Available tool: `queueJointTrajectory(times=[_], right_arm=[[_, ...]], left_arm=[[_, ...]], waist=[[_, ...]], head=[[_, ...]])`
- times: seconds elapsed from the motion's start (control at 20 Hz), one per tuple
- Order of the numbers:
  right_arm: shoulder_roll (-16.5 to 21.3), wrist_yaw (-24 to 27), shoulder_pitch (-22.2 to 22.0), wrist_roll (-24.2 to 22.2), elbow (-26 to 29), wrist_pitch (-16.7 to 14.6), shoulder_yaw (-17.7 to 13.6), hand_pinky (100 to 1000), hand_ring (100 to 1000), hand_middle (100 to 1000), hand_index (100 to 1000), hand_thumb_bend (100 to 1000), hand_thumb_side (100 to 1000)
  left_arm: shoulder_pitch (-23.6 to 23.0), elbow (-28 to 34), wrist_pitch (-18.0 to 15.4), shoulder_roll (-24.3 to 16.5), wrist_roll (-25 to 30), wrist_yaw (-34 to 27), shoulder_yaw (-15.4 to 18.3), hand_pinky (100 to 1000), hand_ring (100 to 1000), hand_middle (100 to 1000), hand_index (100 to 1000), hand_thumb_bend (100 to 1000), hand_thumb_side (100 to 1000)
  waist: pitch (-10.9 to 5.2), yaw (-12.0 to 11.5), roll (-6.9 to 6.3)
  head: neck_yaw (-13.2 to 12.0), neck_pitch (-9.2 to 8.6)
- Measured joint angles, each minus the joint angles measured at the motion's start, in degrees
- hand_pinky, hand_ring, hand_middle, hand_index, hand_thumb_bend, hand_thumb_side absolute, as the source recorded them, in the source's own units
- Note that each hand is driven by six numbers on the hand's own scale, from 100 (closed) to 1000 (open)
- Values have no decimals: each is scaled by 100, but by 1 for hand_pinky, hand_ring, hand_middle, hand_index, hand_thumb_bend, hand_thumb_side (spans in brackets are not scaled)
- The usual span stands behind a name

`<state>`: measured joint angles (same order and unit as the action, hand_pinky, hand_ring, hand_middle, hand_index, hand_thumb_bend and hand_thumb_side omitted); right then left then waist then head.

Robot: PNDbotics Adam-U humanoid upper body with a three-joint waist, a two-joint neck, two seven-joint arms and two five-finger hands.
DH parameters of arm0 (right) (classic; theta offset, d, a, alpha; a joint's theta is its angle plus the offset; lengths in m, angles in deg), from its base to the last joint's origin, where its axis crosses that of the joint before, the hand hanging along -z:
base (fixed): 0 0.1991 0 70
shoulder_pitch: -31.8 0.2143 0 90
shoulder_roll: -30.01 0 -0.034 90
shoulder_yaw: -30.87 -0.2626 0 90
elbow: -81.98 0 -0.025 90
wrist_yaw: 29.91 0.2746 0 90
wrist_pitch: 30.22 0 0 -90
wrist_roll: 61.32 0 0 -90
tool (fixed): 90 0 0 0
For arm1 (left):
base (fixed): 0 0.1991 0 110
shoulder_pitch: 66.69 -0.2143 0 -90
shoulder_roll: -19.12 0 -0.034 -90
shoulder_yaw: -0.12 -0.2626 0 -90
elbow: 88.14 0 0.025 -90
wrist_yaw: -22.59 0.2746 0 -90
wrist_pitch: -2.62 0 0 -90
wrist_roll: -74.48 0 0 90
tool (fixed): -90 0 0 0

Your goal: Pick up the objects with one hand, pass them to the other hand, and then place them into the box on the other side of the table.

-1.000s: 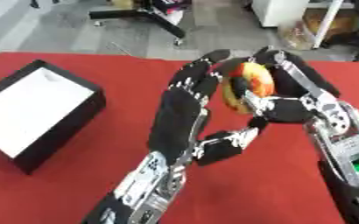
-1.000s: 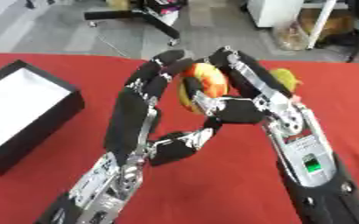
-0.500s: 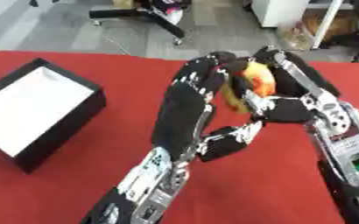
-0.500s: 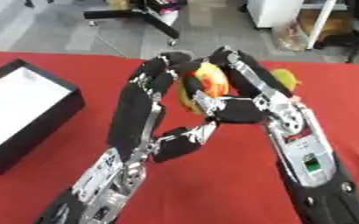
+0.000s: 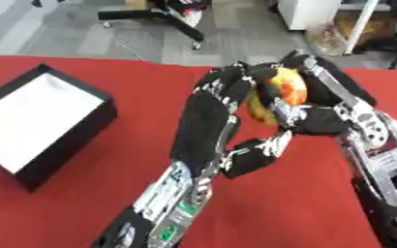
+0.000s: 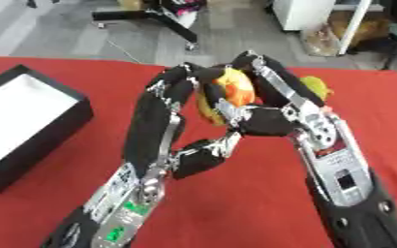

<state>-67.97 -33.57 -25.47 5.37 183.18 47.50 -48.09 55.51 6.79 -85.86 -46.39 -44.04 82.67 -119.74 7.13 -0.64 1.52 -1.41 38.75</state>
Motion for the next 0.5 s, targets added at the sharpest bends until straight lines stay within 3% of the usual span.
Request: queueJointTrajectory(times=[0.05,0.25,0.4,0.5], right_arm=[[0,13,-4,-23,2,-9,-2,851,215,141,217,100,534],[-12,55,-42,-62,19,-15,-20,851,241,244,353,128,801],[-49,61,-50,-43,21,4,-42,860,273,325,485,320,957],[-52,60,-84,-44,25,17,-58,866,288,365,547,393,1000]], left_arm=[[5,0,-2,14,-36,-20,1,598,471,458,481,100,421],[16,-24,34,56,-254,-115,1,506,366,343,372,100,495],[54,-27,85,68,-472,-190,12,476,343,317,350,100,503],[59,-27,113,70,-599,-238,45,468,338,310,344,100,502]], waist=[[0,3,1],[0,23,2],[0,28,3],[0,30,3]], head=[[0,0],[-1,2],[-2,27],[-2,45]])
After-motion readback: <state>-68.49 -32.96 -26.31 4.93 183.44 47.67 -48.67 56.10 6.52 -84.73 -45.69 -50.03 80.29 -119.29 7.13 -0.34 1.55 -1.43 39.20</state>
